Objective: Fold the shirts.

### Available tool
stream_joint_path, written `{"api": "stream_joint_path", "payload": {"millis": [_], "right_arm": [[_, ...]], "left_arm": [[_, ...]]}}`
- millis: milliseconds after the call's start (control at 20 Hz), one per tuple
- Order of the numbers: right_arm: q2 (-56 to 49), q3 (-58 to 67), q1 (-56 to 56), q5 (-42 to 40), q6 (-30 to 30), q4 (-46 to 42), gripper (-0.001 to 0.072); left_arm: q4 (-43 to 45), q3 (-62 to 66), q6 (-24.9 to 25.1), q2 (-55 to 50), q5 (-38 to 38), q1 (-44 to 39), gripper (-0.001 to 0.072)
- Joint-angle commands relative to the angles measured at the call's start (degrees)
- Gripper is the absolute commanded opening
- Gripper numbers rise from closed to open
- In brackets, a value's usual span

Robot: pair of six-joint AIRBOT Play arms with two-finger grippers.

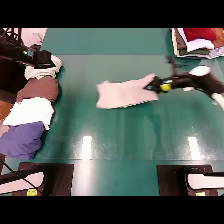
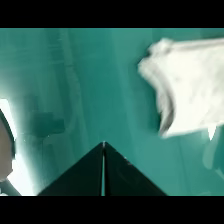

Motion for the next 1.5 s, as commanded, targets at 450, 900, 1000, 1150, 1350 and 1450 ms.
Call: {"api": "stream_joint_path", "payload": {"millis": [450,900,1000,1150,1350,1450], "right_arm": [[27.32,-24.35,-56.78,-11.58,2.73,-8.52,0.0011],[27.78,-23.04,-60.92,-2.99,6.51,-27.36,0.0446],[27.78,-19.10,-63.25,2.47,6.78,-36.13,0.0480],[27.80,-12.07,-67.49,7.34,12.35,-39.65,0.0480],[27.80,-7.76,-59.80,9.33,12.72,-25.16,0.0478],[27.80,-7.78,-50.14,10.21,12.68,-20.61,0.0447]], "left_arm": [[-0.33,0.00,-0.07,-0.02,6.71,-10.32,0.0021],[0.09,0.00,0.04,-0.02,6.56,-10.32,0.0022],[0.46,0.00,0.35,-0.02,6.49,-10.32,0.0022],[0.44,0.00,1.46,-0.02,6.56,-10.32,0.0021],[0.42,0.00,1.46,-0.02,6.75,-10.32,0.0022],[0.42,0.00,1.46,-0.02,6.78,-10.32,0.0022]]}}
